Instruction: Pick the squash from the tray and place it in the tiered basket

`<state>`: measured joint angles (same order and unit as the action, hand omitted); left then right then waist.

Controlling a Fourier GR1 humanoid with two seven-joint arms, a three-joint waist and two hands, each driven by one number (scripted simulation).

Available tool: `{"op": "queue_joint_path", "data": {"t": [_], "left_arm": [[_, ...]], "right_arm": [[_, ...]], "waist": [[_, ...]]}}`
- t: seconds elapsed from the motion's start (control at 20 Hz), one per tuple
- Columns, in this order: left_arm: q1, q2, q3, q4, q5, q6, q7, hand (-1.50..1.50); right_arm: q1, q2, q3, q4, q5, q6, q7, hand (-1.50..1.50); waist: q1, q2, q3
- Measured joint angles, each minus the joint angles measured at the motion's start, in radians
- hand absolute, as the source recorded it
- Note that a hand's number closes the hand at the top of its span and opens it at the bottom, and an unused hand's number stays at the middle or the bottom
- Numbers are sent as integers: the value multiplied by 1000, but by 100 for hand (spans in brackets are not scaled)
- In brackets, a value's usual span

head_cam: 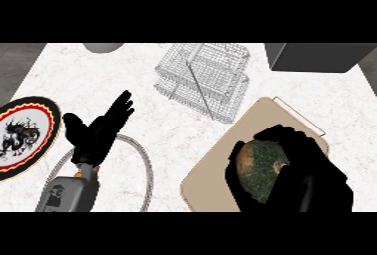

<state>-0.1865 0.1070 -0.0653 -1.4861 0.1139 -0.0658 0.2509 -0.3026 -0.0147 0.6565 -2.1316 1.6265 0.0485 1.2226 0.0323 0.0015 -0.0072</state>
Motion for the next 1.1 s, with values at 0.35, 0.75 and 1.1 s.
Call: {"op": "queue_joint_path", "data": {"t": [0.35,0.75,1.1], "left_arm": [[-18,-6,-11,6,-2,-8,2,0],[-28,-17,-17,7,-3,-6,9,0],[-41,-29,-22,20,-11,-2,3,0]], "right_arm": [[-240,4,-218,131,-135,64,1,150],[-565,7,-474,450,-261,59,-17,150],[-767,8,-625,808,-325,-52,-89,150]], "waist": [[26,6,1],[36,9,4],[40,16,5]]}}
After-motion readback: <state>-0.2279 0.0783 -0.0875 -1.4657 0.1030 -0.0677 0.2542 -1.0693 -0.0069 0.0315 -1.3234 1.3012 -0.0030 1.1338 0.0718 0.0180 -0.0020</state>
